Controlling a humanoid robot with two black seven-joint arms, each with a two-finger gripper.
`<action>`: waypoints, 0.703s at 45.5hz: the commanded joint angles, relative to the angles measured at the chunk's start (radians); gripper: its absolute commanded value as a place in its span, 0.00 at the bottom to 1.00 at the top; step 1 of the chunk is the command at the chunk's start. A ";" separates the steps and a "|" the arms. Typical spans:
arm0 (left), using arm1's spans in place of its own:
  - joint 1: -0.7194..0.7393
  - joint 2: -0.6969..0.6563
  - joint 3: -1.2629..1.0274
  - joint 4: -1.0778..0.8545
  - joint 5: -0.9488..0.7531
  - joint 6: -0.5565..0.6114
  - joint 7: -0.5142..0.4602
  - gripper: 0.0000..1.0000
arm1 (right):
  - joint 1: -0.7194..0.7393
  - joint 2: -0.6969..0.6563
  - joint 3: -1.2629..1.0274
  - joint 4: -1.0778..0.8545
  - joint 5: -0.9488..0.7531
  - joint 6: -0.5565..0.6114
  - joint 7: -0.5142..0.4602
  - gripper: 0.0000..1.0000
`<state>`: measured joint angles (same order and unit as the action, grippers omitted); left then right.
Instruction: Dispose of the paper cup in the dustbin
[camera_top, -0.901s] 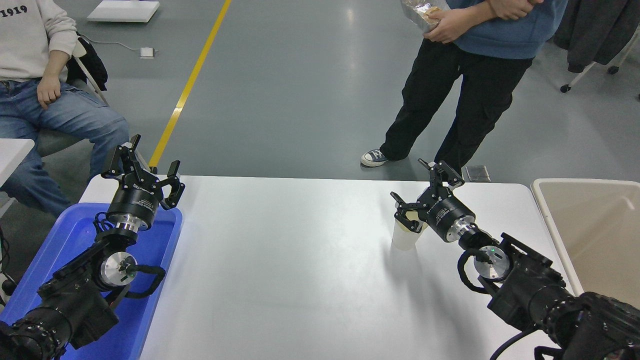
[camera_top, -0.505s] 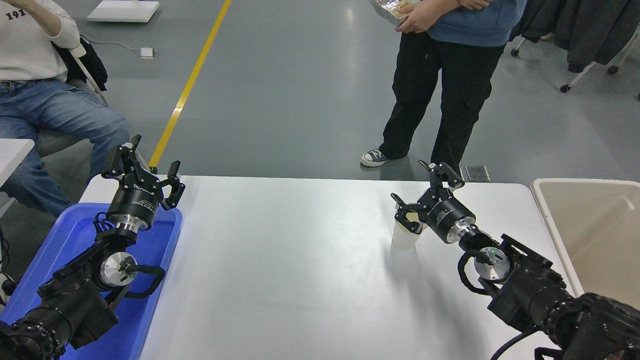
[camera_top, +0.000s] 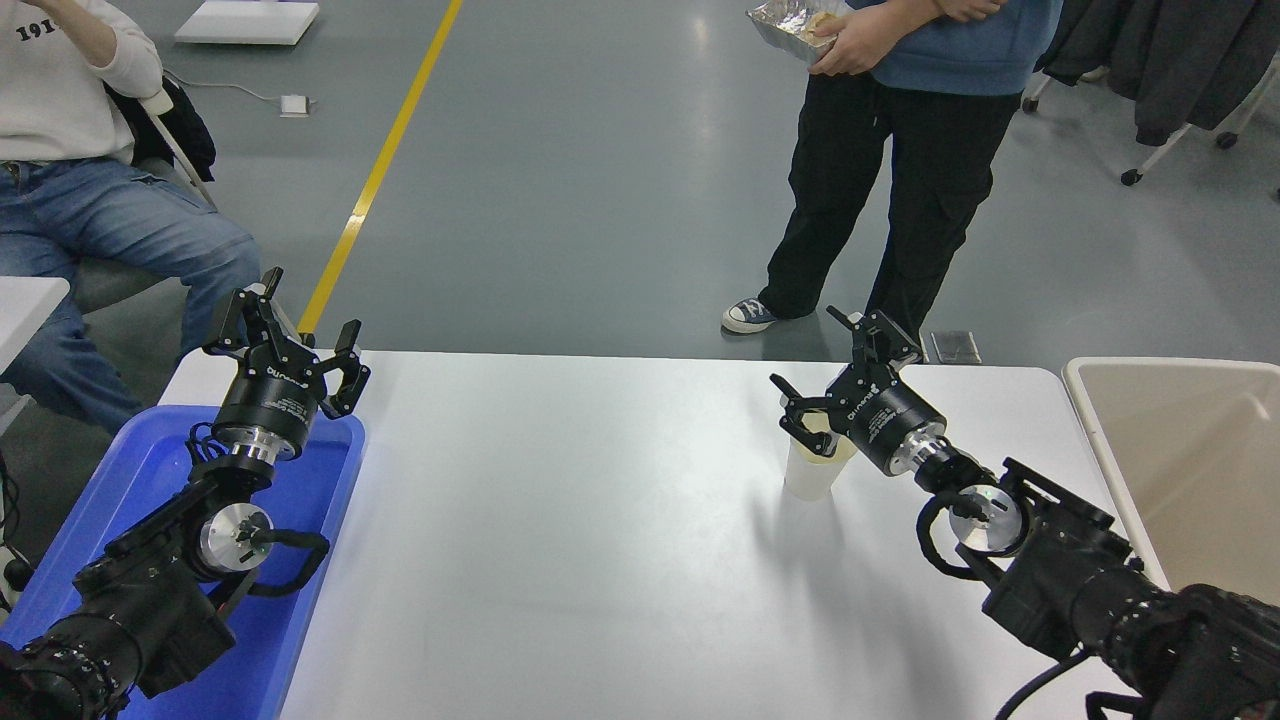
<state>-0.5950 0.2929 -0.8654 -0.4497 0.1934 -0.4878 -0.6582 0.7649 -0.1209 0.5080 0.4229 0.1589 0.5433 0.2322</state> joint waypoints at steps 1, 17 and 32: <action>0.001 0.000 0.000 0.000 0.000 0.000 0.000 1.00 | -0.029 -0.187 0.001 0.309 -0.025 -0.078 0.001 1.00; 0.001 0.005 0.000 0.000 0.000 -0.002 0.000 1.00 | 0.002 -0.483 -0.094 0.626 -0.294 -0.177 0.001 1.00; 0.001 0.006 0.000 0.000 0.000 -0.002 0.000 1.00 | 0.111 -0.643 -0.207 0.642 -0.711 -0.180 0.001 1.00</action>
<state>-0.5932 0.2979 -0.8652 -0.4494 0.1934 -0.4891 -0.6581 0.8180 -0.6501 0.3545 1.0201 -0.2669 0.3766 0.2331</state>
